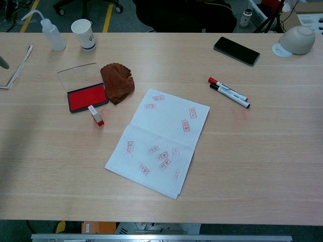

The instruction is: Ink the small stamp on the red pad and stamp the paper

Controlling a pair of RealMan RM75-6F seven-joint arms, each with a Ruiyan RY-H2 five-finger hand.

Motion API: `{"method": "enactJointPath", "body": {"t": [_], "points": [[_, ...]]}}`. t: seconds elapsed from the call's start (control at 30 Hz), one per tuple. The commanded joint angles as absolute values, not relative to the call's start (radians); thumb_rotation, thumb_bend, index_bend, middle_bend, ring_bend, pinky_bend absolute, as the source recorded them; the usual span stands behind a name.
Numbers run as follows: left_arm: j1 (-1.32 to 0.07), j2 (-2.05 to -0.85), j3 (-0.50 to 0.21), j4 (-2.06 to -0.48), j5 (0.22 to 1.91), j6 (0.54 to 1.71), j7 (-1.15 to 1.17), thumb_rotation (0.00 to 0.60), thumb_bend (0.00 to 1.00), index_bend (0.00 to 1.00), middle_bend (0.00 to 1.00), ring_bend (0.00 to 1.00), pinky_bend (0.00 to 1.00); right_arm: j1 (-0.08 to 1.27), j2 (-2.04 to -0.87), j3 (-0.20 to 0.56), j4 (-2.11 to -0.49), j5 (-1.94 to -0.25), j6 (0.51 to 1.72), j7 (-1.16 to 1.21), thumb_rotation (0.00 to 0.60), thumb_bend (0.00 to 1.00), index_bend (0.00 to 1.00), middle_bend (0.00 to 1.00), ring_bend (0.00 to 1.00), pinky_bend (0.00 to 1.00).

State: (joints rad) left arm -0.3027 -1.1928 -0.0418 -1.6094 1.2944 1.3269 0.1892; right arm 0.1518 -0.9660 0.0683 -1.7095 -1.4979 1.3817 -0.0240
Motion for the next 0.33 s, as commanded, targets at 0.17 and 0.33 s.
{"method": "enactJointPath", "body": {"t": [0.17,0.33], "points": [[-0.203,-1.167,-0.024,-1.623,1.349,1.469,0.125,0.600,0.31,0.39,0.69,0.62,1.00,0.140,-0.967,0.064,-1.721,-1.508,1.404,-0.031,0.600,0.19,0.25,0.31,0.19,0.24],[-0.180,-1.159,-0.019,-1.629,1.365,1.487,0.121,0.600,0.31,0.40,0.69,0.62,1.00,0.136,-0.967,0.062,-1.727,-1.512,1.414,-0.036,0.600,0.19,0.25,0.31,0.19,0.24]]}}
